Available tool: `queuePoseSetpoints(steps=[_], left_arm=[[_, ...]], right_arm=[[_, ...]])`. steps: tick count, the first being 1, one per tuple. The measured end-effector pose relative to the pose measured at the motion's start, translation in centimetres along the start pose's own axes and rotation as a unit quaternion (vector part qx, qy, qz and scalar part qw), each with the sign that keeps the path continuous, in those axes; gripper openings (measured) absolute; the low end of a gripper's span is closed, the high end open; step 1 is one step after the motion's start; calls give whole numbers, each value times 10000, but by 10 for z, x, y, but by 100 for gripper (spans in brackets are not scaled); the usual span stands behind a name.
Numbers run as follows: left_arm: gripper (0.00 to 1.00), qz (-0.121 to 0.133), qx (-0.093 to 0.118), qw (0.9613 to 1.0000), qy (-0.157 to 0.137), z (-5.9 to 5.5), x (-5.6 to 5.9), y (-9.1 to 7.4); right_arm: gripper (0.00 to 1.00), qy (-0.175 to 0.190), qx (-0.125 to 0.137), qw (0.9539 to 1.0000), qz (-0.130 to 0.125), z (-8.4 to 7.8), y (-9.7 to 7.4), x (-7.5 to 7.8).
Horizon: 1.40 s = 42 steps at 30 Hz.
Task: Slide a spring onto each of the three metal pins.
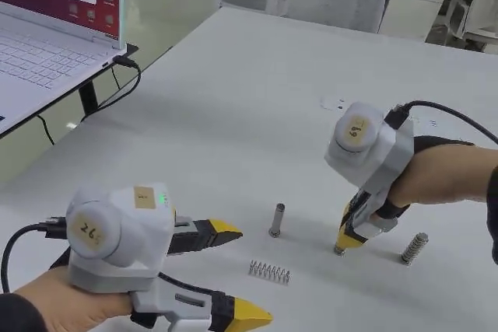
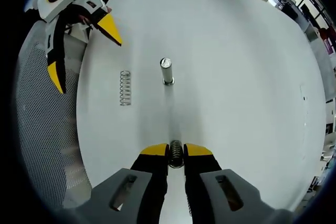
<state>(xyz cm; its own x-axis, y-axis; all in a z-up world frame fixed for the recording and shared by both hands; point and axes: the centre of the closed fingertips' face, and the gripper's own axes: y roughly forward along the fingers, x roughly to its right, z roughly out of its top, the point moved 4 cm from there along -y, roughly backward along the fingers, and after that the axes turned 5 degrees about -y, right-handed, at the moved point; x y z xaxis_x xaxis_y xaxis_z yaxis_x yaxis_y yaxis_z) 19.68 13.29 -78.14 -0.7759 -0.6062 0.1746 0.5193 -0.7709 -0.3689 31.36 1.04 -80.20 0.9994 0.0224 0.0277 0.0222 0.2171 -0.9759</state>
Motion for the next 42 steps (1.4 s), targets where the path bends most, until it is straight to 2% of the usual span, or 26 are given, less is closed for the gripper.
queuePoseSetpoints(steps=[16, 26, 32, 42], left_arm=[[59, 18, -9, 10000, -22, -1, 1, 1], [59, 8, -33, 10000, -19, -2, 0, 2], [59, -10, -32, 10000, -19, -2, 1, 3], [59, -9, -31, 10000, -18, -2, 0, 2]], right_arm=[[10, -83, 11, 9999, 58, -3, 6, -3], [20, -124, 121, 9998, 35, -1, 4, -4], [25, -260, 259, 9993, -73, 7, -1, -4], [23, -499, 375, 9980, -86, 24, -7, -14]])
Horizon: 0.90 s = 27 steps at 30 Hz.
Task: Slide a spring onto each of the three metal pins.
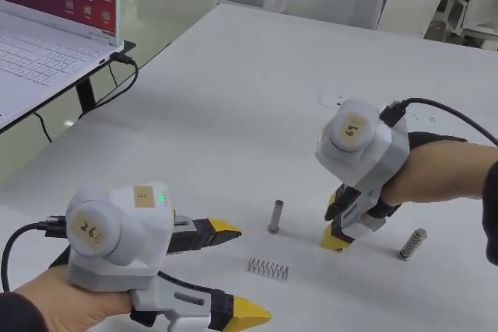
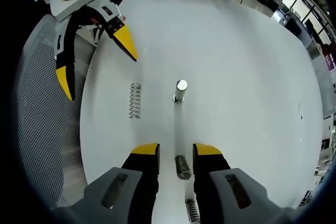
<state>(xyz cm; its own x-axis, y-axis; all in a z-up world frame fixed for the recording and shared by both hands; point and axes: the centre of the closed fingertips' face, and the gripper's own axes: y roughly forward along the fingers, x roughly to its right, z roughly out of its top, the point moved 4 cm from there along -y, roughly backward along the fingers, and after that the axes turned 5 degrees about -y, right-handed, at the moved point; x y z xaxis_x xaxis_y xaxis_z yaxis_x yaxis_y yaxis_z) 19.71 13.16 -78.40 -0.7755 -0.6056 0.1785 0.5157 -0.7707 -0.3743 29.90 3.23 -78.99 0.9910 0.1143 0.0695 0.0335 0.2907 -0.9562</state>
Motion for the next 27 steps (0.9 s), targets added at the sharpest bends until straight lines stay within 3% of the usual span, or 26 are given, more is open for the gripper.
queuePoseSetpoints(steps=[13, 27], left_arm=[[59, 4, -8, 10000, 25, 0, 0, -1], [59, -4, -26, 10000, 33, -1, 1, -1]], right_arm=[[20, -353, 133, 9991, 170, 26, -4, -25], [16, -594, 141, 9975, 351, 41, 10, -46]])
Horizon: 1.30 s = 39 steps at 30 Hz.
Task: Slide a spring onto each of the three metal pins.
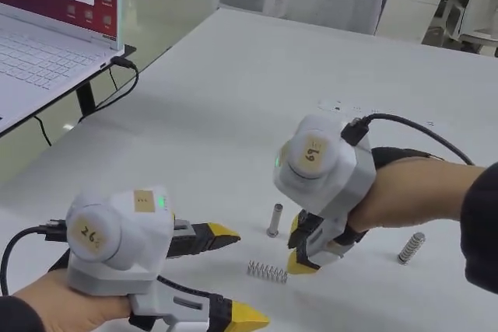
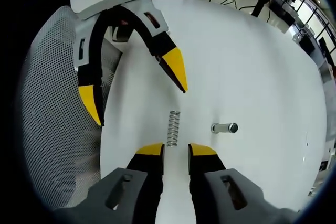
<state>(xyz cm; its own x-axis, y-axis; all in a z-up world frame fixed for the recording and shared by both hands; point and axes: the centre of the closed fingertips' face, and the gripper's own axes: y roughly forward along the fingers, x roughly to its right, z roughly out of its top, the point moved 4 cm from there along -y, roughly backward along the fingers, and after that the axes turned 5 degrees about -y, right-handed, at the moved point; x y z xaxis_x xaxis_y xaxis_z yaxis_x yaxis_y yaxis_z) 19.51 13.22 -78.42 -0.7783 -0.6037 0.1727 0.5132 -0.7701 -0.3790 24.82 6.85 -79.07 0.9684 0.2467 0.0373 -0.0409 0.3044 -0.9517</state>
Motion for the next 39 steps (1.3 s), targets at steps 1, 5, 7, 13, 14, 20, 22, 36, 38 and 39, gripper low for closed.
queuePoseSetpoints(steps=[1, 5, 7, 13, 14, 20, 22, 36, 38, 39], left_arm=[[59, 0, -1, 10000, 6, 0, 0, 0], [59, 3, -6, 10000, 11, 0, 0, 0], [59, 3, -3, 10000, 12, 0, 0, 0], [58, 17, -1, 10000, 4, -1, 0, -1], [58, 18, -1, 10000, 4, -1, 0, -1], [58, 24, 0, 10000, 9, -1, 0, -1], [58, 28, 2, 10000, 4, -2, -1, -2], [57, 34, -30, 10000, 19, -3, -2, -2], [57, 44, -47, 10000, 28, -4, -3, -2], [57, 44, -51, 10000, 29, -4, -3, -2]], right_arm=[[15, 3, -8, 10000, 19, 1, 2, -1], [15, 26, -11, 10000, 69, 3, 11, -3], [14, 58, -33, 9999, 89, 2, 15, -4], [13, 134, -75, 9998, 121, -1, 23, -4], [13, 146, -80, 9998, 128, -1, 24, -4], [11, 162, -127, 9997, 125, -1, 29, -4], [11, 148, -150, 9997, 116, -2, 29, -3], [9, 46, -215, 9998, 35, 0, 33, -5], [9, 93, -184, 9998, 69, 1, 31, -6], [9, 91, -172, 9998, 73, 1, 30, -7]])
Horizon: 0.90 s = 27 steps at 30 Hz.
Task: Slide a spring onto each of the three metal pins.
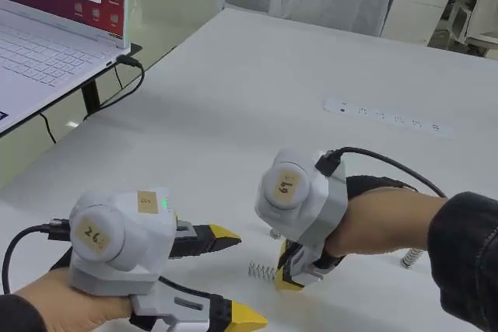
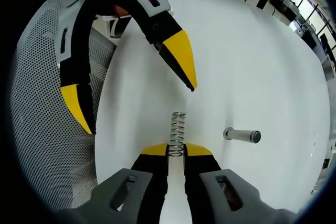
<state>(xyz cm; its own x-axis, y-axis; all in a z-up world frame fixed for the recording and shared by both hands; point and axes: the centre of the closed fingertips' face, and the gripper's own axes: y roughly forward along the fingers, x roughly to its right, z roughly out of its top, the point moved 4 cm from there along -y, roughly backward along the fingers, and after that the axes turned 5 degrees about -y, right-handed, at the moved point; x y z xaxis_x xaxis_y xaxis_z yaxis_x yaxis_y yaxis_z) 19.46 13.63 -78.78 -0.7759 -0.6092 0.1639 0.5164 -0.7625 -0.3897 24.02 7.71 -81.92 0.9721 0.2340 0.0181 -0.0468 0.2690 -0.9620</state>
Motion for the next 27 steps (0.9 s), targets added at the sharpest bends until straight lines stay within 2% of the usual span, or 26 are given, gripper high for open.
queuePoseSetpoints(steps=[10, 14, 19, 27], left_arm=[[53, 11, -55, 10000, 73, -1, -2, 1], [49, -11, -54, 9999, 111, 0, -2, 2], [42, -68, 46, 9997, 216, 4, -1, 4], [29, -108, 62, 9995, 274, 5, 0, 4]], right_arm=[[8, -173, 41, 9998, 38, -1, -17, -11], [8, -228, 175, 9996, 77, 3, -28, -17], [8, -339, 228, 9992, 17, 7, -36, -20], [8, -470, 286, 9985, 22, 11, -43, -26]])
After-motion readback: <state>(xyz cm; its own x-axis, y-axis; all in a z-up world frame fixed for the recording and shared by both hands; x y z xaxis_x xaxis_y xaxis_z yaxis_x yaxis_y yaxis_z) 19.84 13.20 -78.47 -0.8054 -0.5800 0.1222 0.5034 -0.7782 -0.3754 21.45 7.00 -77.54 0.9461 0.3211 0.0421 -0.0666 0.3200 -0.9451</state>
